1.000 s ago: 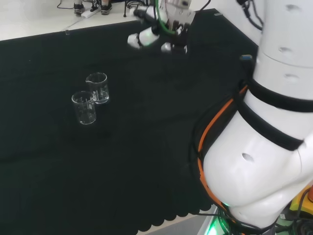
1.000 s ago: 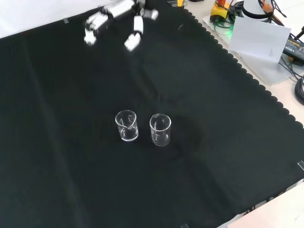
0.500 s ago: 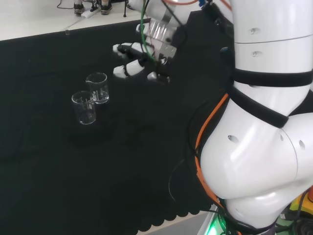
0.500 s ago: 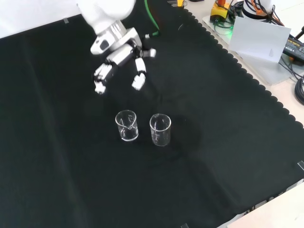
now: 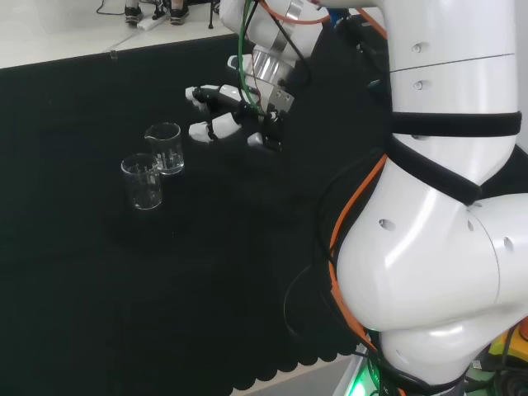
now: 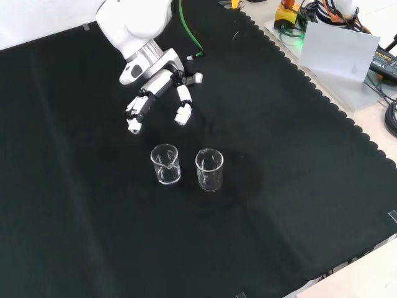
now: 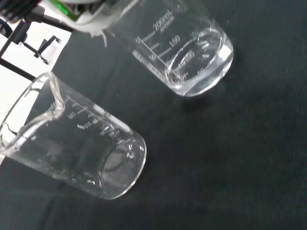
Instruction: Pick up the beaker on the right.
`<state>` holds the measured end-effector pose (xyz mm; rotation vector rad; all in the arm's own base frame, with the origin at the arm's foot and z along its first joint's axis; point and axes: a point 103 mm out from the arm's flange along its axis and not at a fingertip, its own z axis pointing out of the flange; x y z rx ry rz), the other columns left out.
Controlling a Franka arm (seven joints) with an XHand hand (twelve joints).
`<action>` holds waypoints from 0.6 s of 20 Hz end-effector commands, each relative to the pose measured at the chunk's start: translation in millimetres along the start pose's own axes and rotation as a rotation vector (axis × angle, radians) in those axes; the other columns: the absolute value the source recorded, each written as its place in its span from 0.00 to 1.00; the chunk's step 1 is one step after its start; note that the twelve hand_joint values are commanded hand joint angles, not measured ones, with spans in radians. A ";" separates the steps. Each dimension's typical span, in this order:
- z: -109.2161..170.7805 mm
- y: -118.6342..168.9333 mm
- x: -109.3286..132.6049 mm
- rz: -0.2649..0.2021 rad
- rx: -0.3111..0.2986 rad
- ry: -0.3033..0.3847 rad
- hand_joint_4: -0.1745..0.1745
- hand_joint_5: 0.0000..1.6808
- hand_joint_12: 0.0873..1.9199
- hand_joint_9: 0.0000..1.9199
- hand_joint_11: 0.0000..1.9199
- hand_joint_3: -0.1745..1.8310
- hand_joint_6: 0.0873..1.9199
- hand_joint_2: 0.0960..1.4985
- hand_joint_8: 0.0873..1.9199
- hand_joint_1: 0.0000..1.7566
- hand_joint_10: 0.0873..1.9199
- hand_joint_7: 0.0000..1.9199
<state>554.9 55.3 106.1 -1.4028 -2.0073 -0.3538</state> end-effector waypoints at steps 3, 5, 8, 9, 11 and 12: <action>16.5 7.3 -1.7 -0.015 0.018 0.022 0.48 0.15 0.56 0.15 0.00 0.44 0.00 0.34 0.23 0.48 0.28 0.10; 20.1 10.2 -2.7 -0.020 0.013 0.027 0.48 0.15 0.56 0.15 0.00 0.44 0.00 0.34 0.23 0.48 0.28 0.10; 24.9 14.6 -3.7 -0.027 0.013 0.033 0.48 0.15 0.56 0.15 0.00 0.44 0.00 0.34 0.23 0.48 0.28 0.10; 27.0 16.0 -4.3 -0.029 0.010 0.038 0.48 0.15 0.56 0.15 0.00 0.44 0.00 0.33 0.23 0.48 0.28 0.10; 32.1 19.0 -5.4 -0.032 0.013 0.039 0.48 0.15 0.56 0.15 0.00 0.45 0.00 0.33 0.23 0.48 0.28 0.10; 34.3 20.8 -6.4 -0.033 0.011 0.041 0.48 0.16 0.56 0.15 0.00 0.45 0.00 0.33 0.23 0.47 0.28 0.10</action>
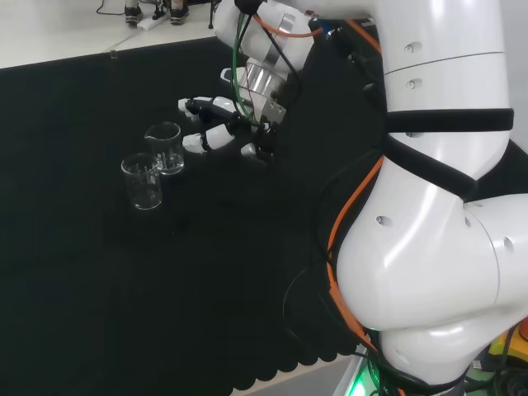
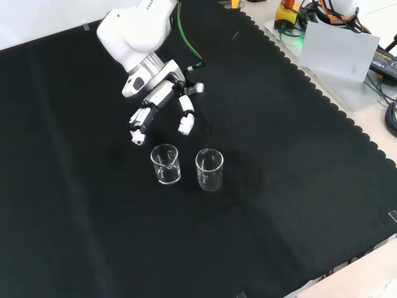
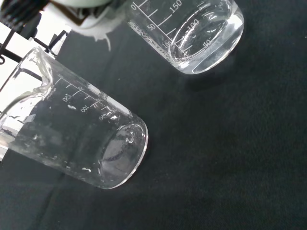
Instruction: Pick up the beaker on the right.
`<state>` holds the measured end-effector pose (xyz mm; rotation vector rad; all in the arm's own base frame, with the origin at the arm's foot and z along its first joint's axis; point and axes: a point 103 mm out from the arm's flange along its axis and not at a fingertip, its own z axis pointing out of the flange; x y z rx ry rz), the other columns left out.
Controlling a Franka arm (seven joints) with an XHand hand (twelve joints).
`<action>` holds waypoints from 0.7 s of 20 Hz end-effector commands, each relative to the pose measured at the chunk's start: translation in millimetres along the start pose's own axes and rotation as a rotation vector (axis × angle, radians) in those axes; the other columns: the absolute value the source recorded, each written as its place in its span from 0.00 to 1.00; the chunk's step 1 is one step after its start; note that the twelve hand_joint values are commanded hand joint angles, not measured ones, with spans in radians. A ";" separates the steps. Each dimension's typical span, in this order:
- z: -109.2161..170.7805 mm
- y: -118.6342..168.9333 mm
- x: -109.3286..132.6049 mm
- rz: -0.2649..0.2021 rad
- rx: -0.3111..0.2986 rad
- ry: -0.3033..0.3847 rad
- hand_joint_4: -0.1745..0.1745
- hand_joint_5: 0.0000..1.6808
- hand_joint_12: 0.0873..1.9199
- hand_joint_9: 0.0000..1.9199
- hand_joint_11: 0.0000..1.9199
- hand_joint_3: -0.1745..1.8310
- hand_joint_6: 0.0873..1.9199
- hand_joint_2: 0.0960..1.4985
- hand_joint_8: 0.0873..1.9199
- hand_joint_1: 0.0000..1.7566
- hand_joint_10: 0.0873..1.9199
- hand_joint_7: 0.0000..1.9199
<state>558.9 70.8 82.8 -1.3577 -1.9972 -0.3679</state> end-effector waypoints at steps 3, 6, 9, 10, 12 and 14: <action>12.2 12.6 -5.5 -0.016 -0.016 0.020 0.49 0.16 0.56 0.15 0.00 0.45 0.00 0.33 0.23 0.47 0.28 0.10; 12.8 17.5 -7.4 -0.042 -0.050 0.050 0.49 0.17 0.57 0.16 0.00 0.45 0.00 0.33 0.23 0.48 0.28 0.11; 14.5 22.3 -8.8 -0.066 -0.051 0.063 0.48 0.18 0.59 0.18 0.00 0.45 0.00 0.32 0.24 0.48 0.28 0.13; 15.5 24.1 -8.8 -0.069 -0.050 0.071 0.48 0.18 0.59 0.18 0.00 0.45 0.00 0.32 0.24 0.49 0.28 0.13; 17.1 27.1 -8.7 -0.074 -0.048 0.075 0.48 0.19 0.59 0.19 0.00 0.45 0.00 0.32 0.24 0.49 0.28 0.13; 19.2 30.1 -8.2 -0.081 -0.047 0.080 0.48 0.19 0.60 0.19 0.00 0.45 0.00 0.32 0.24 0.49 0.28 0.14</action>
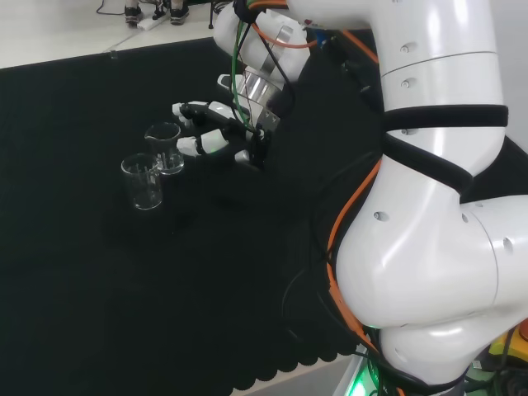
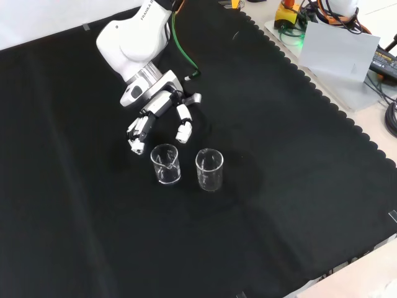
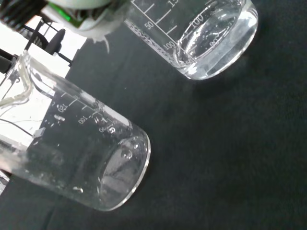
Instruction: Pick up the beaker on the right.
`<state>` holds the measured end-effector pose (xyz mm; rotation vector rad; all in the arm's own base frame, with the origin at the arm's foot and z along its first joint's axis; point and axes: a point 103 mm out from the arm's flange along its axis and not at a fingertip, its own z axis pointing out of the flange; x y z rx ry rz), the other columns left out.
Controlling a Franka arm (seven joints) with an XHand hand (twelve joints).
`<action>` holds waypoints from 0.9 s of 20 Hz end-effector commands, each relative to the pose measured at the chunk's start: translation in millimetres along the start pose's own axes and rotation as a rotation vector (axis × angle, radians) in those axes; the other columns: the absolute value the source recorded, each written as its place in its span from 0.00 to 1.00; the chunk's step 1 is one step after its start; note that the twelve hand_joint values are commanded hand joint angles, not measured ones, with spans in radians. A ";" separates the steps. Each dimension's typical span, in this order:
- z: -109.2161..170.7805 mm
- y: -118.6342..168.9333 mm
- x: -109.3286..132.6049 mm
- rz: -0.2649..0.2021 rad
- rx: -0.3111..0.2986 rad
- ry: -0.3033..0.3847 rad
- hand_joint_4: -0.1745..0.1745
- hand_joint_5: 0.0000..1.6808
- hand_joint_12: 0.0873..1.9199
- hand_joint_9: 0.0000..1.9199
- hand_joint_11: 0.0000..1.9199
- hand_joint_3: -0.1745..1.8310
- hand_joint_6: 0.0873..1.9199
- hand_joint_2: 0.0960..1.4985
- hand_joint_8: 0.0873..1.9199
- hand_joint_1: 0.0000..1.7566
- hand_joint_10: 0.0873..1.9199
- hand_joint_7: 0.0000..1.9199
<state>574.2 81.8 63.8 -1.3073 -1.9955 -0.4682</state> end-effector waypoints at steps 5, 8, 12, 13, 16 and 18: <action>9.9 14.7 -0.2 -0.039 -0.008 0.021 0.48 0.20 0.60 0.19 0.00 0.45 0.00 0.32 0.24 0.49 0.28 0.14; 14.2 17.1 -0.8 -0.045 -0.003 0.023 0.49 0.20 0.60 0.20 0.00 0.45 0.00 0.31 0.24 0.50 0.27 0.14; 20.2 20.6 -0.3 -0.063 0.006 0.038 0.49 0.21 0.60 0.20 0.00 0.45 0.00 0.31 0.24 0.50 0.27 0.15; 21.1 21.4 -0.2 -0.066 0.007 0.039 0.49 0.21 0.60 0.20 0.00 0.45 0.00 0.31 0.24 0.50 0.27 0.15; 24.2 24.0 0.5 -0.074 0.002 0.046 0.49 0.22 0.60 0.20 0.00 0.45 0.00 0.31 0.24 0.50 0.27 0.15; 25.9 25.0 0.3 -0.082 -0.014 0.051 0.49 0.22 0.60 0.20 0.00 0.45 0.00 0.31 0.24 0.50 0.27 0.15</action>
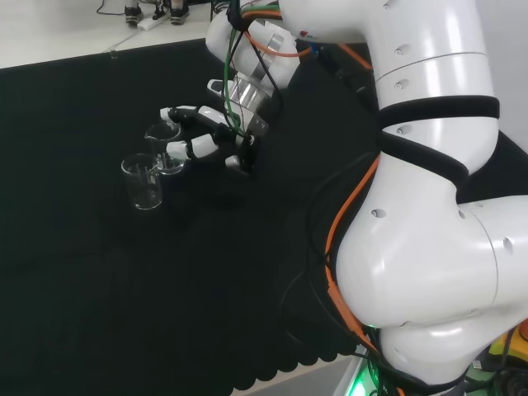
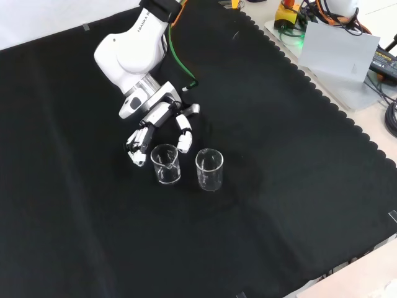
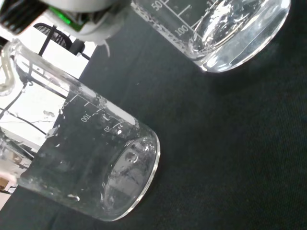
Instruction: Pick up the beaker on the right.
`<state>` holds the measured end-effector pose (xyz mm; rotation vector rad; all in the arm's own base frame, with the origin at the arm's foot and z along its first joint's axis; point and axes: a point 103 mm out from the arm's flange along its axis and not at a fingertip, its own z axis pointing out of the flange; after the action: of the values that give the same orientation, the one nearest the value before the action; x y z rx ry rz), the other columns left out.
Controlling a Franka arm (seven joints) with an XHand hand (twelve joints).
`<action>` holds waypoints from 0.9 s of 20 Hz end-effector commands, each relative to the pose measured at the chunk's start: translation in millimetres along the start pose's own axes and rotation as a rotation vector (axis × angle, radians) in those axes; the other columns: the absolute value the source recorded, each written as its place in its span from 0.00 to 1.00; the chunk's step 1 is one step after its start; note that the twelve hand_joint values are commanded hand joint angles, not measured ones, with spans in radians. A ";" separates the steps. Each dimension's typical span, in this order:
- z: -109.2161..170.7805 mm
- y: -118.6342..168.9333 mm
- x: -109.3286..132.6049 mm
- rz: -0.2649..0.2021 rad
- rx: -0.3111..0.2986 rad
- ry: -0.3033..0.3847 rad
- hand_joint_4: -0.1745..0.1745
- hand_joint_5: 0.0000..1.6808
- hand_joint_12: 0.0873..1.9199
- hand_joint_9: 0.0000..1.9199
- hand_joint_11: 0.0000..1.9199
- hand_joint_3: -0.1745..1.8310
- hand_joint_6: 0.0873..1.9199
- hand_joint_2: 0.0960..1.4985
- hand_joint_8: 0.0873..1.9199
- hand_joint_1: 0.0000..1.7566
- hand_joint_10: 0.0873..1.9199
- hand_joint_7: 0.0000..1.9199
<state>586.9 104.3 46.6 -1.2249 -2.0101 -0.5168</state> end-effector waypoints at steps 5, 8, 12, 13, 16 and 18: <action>7.5 4.8 0.0 -0.034 -0.057 0.035 0.48 0.25 0.62 0.21 0.00 0.45 0.00 0.30 0.25 0.51 0.27 0.17; 9.4 7.5 0.2 -0.036 -0.058 0.040 0.48 0.26 0.63 0.22 0.00 0.45 0.00 0.30 0.25 0.52 0.27 0.18; 11.7 10.4 0.8 -0.040 -0.063 0.044 0.48 0.26 0.64 0.23 0.00 0.46 0.00 0.30 0.25 0.52 0.27 0.19; 13.1 11.1 1.3 -0.039 -0.062 0.041 0.48 0.27 0.64 0.23 0.00 0.46 0.00 0.30 0.25 0.52 0.27 0.19; 14.3 11.9 0.8 -0.035 -0.061 0.045 0.47 0.27 0.65 0.23 0.00 0.46 0.00 0.30 0.25 0.53 0.27 0.20; 15.9 12.5 0.4 -0.032 -0.061 0.040 0.47 0.27 0.65 0.24 0.00 0.46 0.00 0.30 0.25 0.53 0.27 0.20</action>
<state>591.9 119.4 37.8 -1.2050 -1.9971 -0.6215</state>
